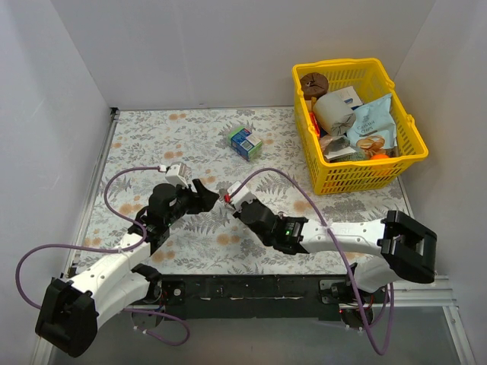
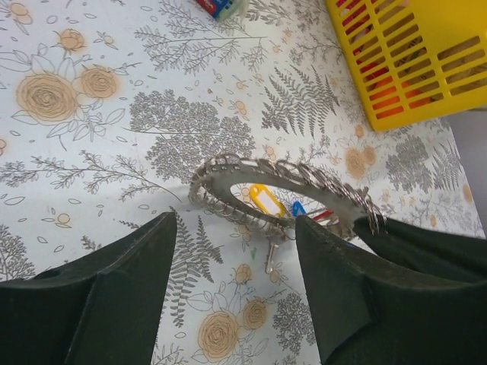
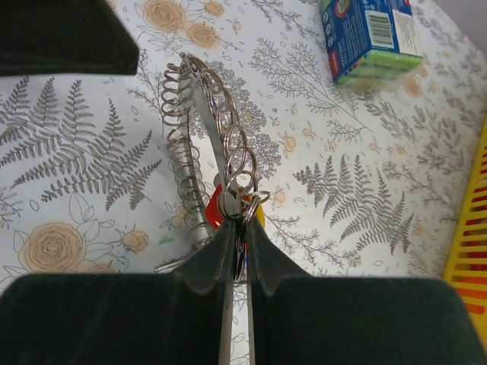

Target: Put the keys on the keyring

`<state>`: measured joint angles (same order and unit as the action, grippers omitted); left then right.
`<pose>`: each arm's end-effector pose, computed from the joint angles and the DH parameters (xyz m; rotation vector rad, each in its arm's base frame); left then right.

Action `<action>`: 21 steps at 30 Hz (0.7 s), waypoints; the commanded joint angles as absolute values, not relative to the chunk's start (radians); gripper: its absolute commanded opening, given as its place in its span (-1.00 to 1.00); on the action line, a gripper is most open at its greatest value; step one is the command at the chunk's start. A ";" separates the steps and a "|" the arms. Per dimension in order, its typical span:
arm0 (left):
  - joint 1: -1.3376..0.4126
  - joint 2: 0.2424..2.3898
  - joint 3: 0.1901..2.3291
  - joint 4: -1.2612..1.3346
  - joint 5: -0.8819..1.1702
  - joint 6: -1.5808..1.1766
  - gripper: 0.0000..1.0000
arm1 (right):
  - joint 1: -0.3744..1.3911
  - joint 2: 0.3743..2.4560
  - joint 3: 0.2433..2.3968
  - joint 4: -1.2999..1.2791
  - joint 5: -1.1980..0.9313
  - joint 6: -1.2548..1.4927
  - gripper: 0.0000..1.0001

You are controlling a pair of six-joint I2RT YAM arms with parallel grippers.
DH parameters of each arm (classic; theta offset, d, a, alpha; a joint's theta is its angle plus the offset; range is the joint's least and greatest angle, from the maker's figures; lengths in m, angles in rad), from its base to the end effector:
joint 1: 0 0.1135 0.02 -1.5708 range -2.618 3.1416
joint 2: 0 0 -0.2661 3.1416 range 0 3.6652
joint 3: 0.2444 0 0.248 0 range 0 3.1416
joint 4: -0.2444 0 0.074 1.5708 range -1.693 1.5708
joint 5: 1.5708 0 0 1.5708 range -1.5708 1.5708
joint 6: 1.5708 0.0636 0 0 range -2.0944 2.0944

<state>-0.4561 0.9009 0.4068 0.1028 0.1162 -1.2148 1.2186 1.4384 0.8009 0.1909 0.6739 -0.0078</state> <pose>0.1960 -0.1044 0.2085 -0.7228 2.0404 -1.1578 0.1495 0.2918 0.2288 -0.7396 1.7688 0.1318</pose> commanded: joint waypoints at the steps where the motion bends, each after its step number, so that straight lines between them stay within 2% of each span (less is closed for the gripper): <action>1: -0.443 0.858 0.416 0.075 0.037 -1.241 0.25 | 1.308 1.476 0.769 0.256 0.870 -0.143 -0.97; 10: -0.405 0.828 0.416 0.060 0.017 -1.264 0.27 | 1.453 1.597 0.744 0.282 0.864 -0.221 -0.97; 17: -0.391 0.824 0.419 0.061 0.025 -1.270 0.34 | 1.471 1.689 0.801 0.206 0.795 -0.209 -0.97; 18: -0.391 0.822 0.420 0.060 0.026 -1.270 0.36 | 1.471 1.693 0.804 0.199 0.787 -0.206 -0.91; 19: -0.388 0.822 0.420 0.060 0.028 -1.269 0.39 | 1.471 1.695 0.805 0.195 0.752 -0.201 -0.68; 21: -0.387 0.824 0.422 0.060 0.035 -1.266 0.54 | 1.471 1.689 0.798 0.196 0.727 -0.199 -0.46</action>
